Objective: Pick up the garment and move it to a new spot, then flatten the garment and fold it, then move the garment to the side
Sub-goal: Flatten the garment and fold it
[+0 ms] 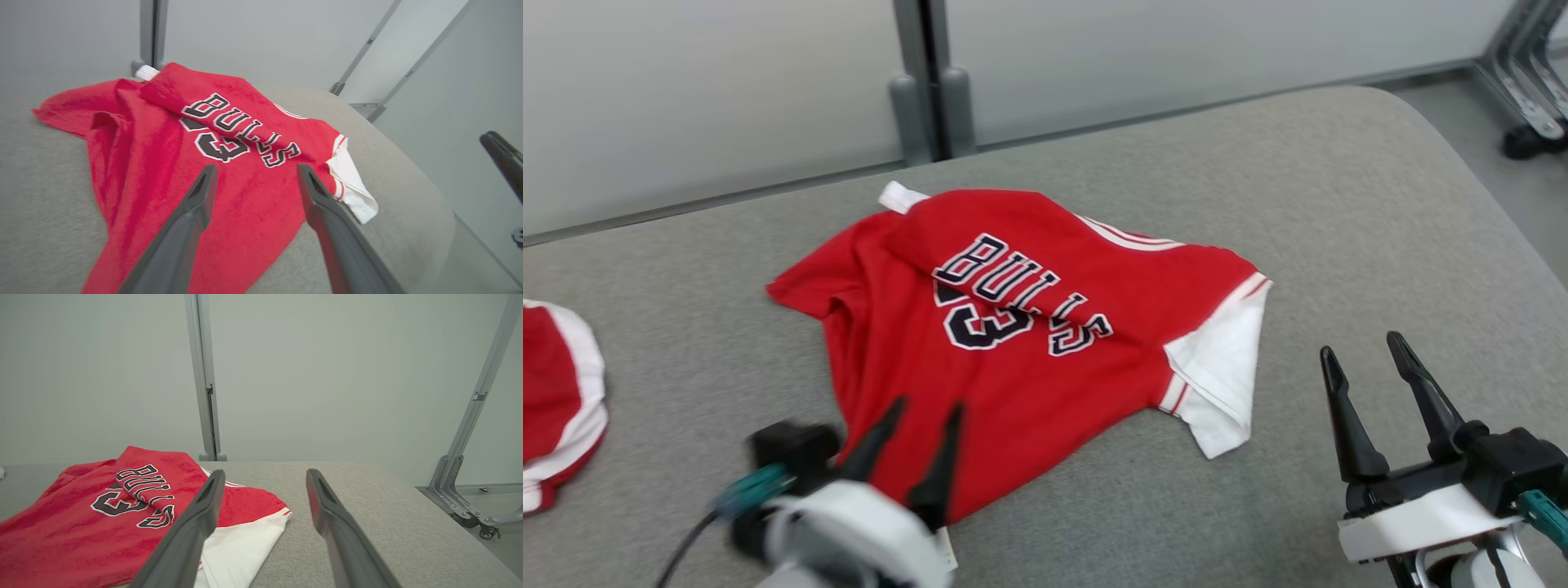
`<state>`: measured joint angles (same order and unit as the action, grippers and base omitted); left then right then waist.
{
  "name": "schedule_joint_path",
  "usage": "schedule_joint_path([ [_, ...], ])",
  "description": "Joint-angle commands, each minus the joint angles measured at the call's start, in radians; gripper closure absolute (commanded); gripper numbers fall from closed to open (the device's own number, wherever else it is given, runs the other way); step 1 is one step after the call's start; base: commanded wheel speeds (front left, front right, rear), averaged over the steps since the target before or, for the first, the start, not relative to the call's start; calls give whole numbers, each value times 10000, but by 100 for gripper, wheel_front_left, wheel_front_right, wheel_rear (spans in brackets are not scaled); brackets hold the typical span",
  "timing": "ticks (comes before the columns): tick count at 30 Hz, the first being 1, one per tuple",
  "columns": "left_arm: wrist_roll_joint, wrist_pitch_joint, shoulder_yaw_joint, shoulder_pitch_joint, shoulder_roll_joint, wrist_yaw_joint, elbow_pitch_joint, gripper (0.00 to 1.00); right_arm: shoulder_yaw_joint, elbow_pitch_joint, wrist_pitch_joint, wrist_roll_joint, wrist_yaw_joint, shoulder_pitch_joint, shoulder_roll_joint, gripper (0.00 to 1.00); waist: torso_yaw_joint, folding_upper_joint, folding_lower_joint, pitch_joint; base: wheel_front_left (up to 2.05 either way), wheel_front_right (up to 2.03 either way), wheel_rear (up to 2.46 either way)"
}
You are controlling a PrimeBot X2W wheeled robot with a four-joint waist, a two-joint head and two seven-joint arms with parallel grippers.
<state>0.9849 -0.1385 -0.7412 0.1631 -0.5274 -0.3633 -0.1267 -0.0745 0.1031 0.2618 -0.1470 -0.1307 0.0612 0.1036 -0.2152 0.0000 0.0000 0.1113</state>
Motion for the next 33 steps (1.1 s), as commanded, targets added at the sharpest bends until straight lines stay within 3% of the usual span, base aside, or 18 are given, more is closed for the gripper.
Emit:
schedule_joint_path([
  [1, -171, 433, -469, 780, 497, 305, 174, 0, -6, -83, 49, 17, -1, 196, -25, 0, -598, 0, 0, 488, 0, 0, 0],
  [7, -652, 1828, -1718, 3271, 2178, 1199, 2346, 0, 53, -175, 49, -106, -1, 612, -246, 0, -1769, 0, 0, 1285, 0, 0, 0],
  [12, -772, 2278, -2065, 4526, 3084, 1787, 4515, 0, 35, -159, 49, -223, -1, 698, -424, 0, -2745, 0, 0, 1784, 0, 0, 0],
  [20, -737, 2095, -2053, 5113, 3464, 2199, 6942, 0, 191, -82, 49, -402, -1, 450, -515, 0, -3443, 0, 0, 1889, 0, 0, 0],
  [28, -644, 1818, -2045, 5273, 3713, 2577, 7787, 0, 149, -88, 49, -556, -1, 456, -516, 0, -3450, 0, 0, 1691, 0, 0, 0],
  [29, -632, 1778, -2060, 5300, 3774, 2668, 7820, 53, 135, -83, 49, -553, -1, 471, -514, 0, -3447, 0, 0, 1667, 0, 0, 0],
  [30, -624, 1741, -2074, 5319, 3828, 2719, 7867, 71, 122, -83, 49, -549, -1, 482, -514, 0, -3445, 0, 0, 1650, 0, 0, 0],
  [31, -612, 1742, -2106, 5310, 3877, 2772, 7939, 100, 103, -85, 49, -550, -1, 493, -514, 0, -3444, 0, 0, 1636, 0, 0, 0],
  [33, -645, 1712, -2190, 5350, 3981, 2868, 8077, 100, 89, -102, 49, -553, -1, 505, -515, 0, -3445, 0, 0, 1622, 0, 0, 0],
])
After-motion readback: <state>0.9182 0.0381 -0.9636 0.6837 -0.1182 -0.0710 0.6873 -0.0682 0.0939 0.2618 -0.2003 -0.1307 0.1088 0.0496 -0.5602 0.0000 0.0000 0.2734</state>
